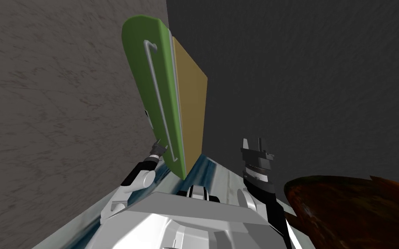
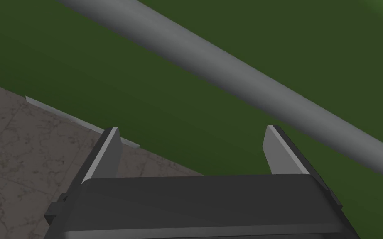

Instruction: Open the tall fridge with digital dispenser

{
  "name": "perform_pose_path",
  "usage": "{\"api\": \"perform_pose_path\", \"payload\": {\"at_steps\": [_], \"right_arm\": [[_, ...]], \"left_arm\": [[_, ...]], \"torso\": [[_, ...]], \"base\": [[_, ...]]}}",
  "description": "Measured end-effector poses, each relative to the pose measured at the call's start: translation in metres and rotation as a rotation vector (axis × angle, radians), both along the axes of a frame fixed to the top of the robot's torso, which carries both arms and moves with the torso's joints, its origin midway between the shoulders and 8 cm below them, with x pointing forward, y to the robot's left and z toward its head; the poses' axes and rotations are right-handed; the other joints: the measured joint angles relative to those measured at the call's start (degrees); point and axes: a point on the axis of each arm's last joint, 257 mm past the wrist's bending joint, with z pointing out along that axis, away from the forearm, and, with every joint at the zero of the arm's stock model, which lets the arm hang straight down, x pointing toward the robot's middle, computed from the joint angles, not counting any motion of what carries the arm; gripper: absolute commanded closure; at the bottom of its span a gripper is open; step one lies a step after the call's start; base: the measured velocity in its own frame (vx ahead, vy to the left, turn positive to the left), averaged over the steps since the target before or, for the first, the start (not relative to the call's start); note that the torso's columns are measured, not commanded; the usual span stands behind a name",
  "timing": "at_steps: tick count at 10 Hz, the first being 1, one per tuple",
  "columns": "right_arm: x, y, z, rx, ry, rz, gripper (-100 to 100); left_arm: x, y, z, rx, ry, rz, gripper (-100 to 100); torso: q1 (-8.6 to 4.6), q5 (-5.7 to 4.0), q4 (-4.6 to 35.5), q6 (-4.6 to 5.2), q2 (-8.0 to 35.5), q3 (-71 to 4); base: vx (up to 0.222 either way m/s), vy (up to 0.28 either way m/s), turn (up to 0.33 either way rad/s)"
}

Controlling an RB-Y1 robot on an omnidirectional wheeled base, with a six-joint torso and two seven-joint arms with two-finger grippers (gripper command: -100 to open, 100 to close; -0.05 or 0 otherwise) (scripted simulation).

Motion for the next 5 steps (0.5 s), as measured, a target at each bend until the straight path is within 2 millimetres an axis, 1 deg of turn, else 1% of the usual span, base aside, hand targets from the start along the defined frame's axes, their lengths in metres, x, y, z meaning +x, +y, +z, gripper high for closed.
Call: {"api": "perform_pose_path", "payload": {"at_steps": [1, 3, 4, 5], "right_arm": [[0.000, 0.000, 0.000, 0.000, 0.000, 0.000, 0], [0.000, 0.000, 0.000, 0.000, 0.000, 0.000, 0], [0.000, 0.000, 0.000, 0.000, 0.000, 0.000, 0], [0.000, 0.000, 0.000, 0.000, 0.000, 0.000, 0]], "left_arm": [[-0.001, 0.001, -0.007, -0.027, 0.014, 0.003, -100], [0.000, -0.001, -0.018, -0.085, 0.037, 0.005, -100], [0.001, -0.004, -0.026, -0.123, 0.048, 0.008, -100], [0.001, -0.004, -0.028, -0.127, 0.050, 0.008, -100]], "torso": [[-0.05, 0.03, -0.04, 0.11, -0.06, -0.02], [0.04, 0.01, -0.01, 0.01, -0.02, -0.01], [-0.03, 0.00, 0.00, 0.00, 0.00, 0.01], [0.13, 0.02, 0.01, 0.00, 0.03, 0.02]], "base": [[0.038, -0.111, 0.059], [0.020, -0.102, 0.061], [0.010, -0.055, 0.016], [0.006, -0.013, 0.001]]}}
